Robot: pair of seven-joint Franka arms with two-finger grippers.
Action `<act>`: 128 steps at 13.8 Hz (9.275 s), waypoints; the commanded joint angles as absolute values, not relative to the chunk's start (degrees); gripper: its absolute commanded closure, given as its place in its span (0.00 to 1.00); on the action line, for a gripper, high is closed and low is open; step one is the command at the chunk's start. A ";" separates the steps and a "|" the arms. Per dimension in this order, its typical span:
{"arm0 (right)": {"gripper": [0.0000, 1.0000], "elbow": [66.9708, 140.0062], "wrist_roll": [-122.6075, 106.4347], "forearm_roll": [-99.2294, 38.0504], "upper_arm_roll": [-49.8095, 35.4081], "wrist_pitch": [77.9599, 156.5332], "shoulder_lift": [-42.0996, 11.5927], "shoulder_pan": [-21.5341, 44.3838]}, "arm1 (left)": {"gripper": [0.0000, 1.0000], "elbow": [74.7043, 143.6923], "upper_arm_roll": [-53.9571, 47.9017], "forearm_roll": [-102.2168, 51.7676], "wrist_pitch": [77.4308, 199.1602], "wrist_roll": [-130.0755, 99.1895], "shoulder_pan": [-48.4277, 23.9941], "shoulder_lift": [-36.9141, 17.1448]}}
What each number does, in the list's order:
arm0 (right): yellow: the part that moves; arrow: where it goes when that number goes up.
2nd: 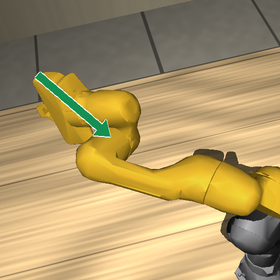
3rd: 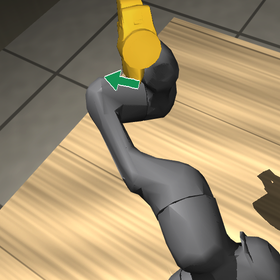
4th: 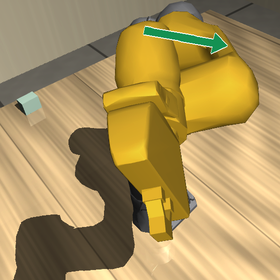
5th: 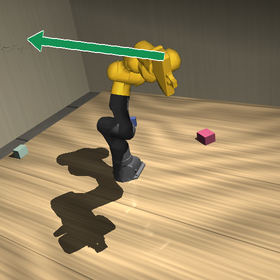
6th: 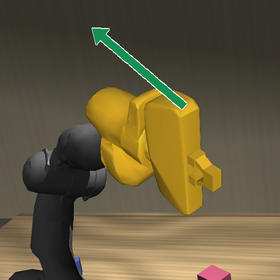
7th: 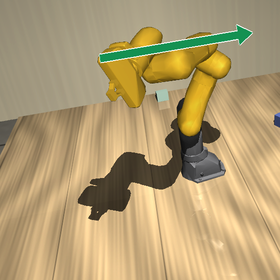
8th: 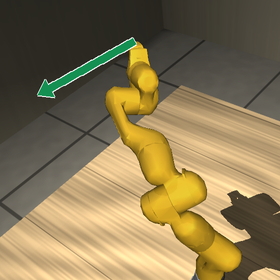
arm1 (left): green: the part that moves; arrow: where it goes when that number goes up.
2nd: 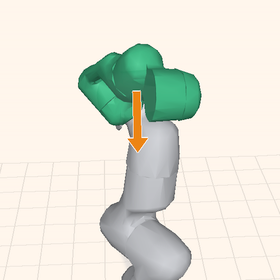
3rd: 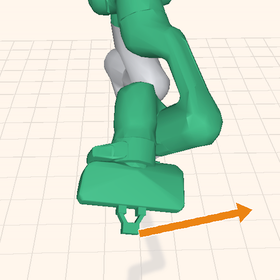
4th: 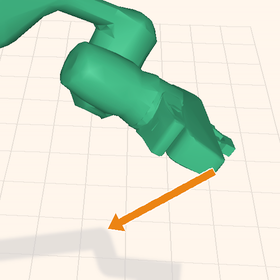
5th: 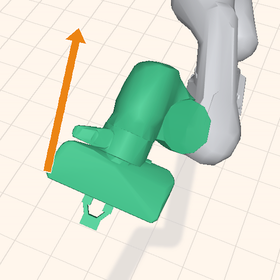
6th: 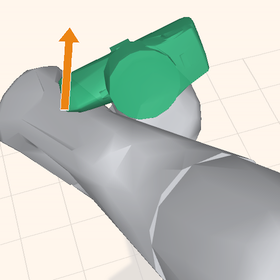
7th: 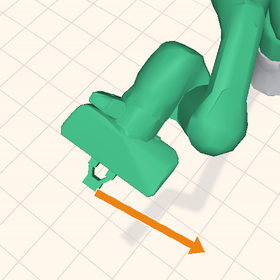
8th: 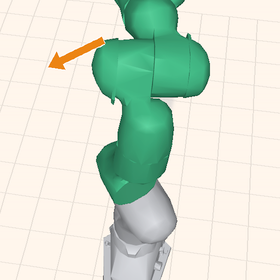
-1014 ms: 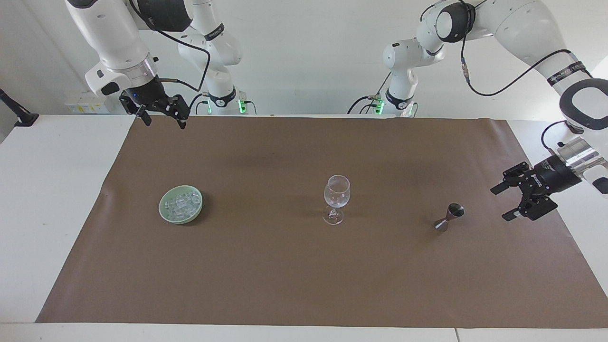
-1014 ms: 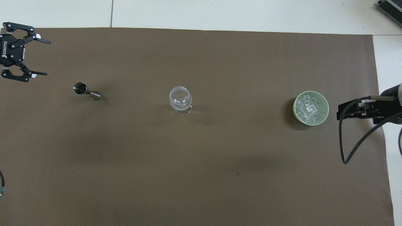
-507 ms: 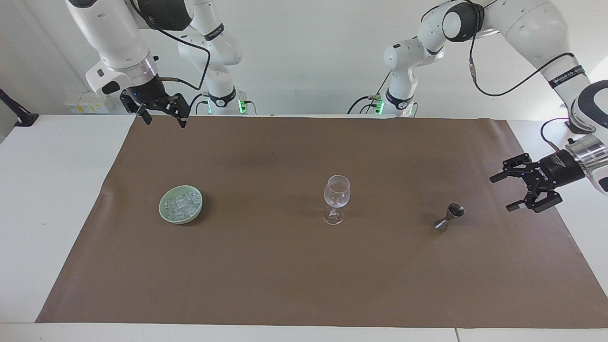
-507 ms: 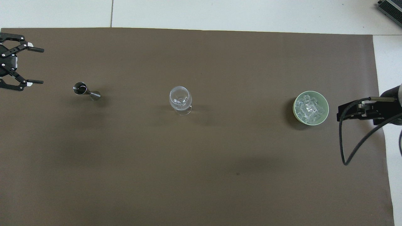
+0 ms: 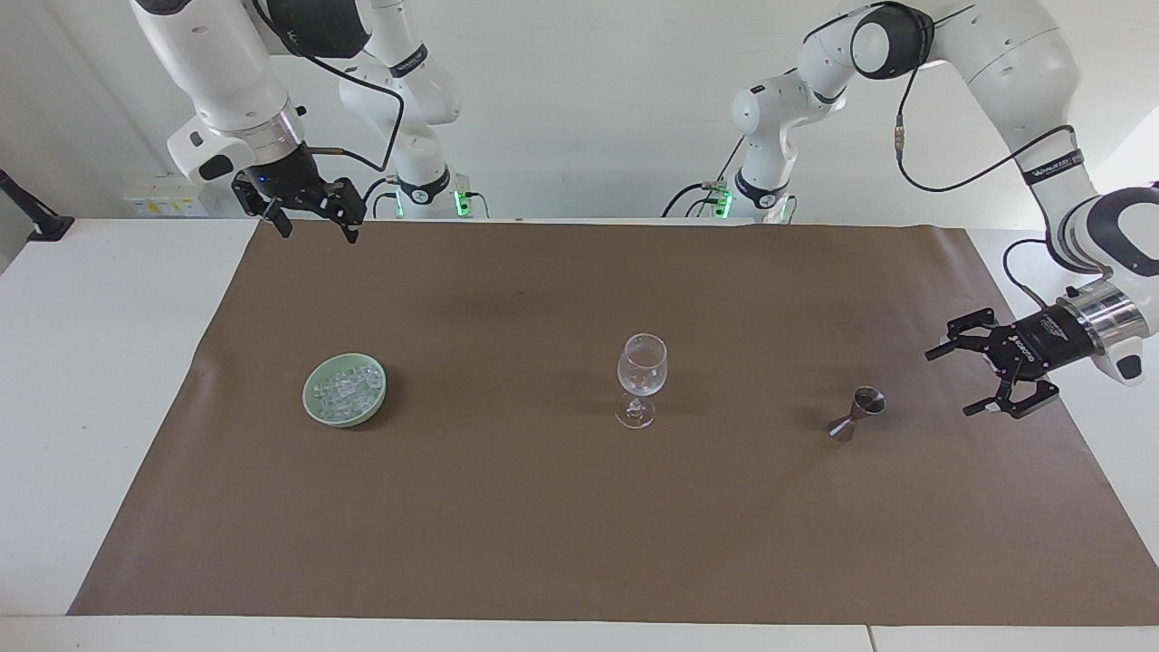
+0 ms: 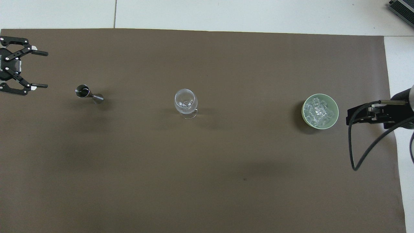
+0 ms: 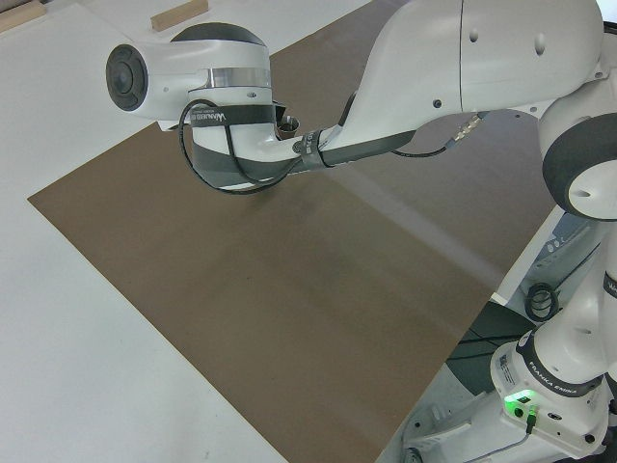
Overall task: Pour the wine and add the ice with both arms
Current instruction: 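Open the left gripper and move it toward the silver jigger, then close the left gripper around the silver jigger, then lift the jigger with the left gripper toward the wine glass, then tilt the jigger over the wine glass with the left gripper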
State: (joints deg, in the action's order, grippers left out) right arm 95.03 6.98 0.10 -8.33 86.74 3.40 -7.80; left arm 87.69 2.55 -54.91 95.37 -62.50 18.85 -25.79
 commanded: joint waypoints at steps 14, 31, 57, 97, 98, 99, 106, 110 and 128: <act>0.00 95.89 5.71 0.53 -8.35 86.40 4.48 -7.82 | 0.00 111.62 1.67 -66.79 107.84 -48.60 18.90 -20.21; 0.00 95.98 5.71 0.53 -8.35 86.40 4.48 -7.82 | 0.00 114.70 1.67 -79.01 112.06 -36.39 14.42 -24.42; 0.00 95.98 5.71 0.53 -8.35 86.40 4.48 -7.82 | 0.44 111.71 1.49 -84.38 109.25 -33.57 14.59 -28.92; 0.00 95.98 5.71 0.53 -8.35 86.40 4.48 -7.82 | 1.00 110.04 1.93 -69.52 117.41 -63.89 -4.38 -10.55; 0.00 95.98 5.71 0.53 -8.35 86.40 4.48 -7.82 | 1.00 110.13 1.93 -69.52 119.07 -64.94 -6.22 -10.46; 0.00 95.98 5.71 0.53 -8.35 86.40 4.48 -7.82 | 1.00 110.21 2.02 -69.52 120.92 -66.00 -7.63 -10.37; 0.00 95.98 5.71 0.53 -8.35 86.40 4.48 -7.82 | 1.00 110.65 2.02 -64.45 126.56 -68.02 -13.17 -9.23; 0.00 95.89 5.71 0.53 -8.35 86.40 4.57 -7.82 | 1.00 110.83 1.93 -59.06 131.39 -70.05 -16.34 -9.23; 0.00 95.98 5.71 0.53 -8.35 86.40 4.48 -7.82 | 1.00 111.09 2.02 -39.74 135.69 -77.86 -22.41 -8.00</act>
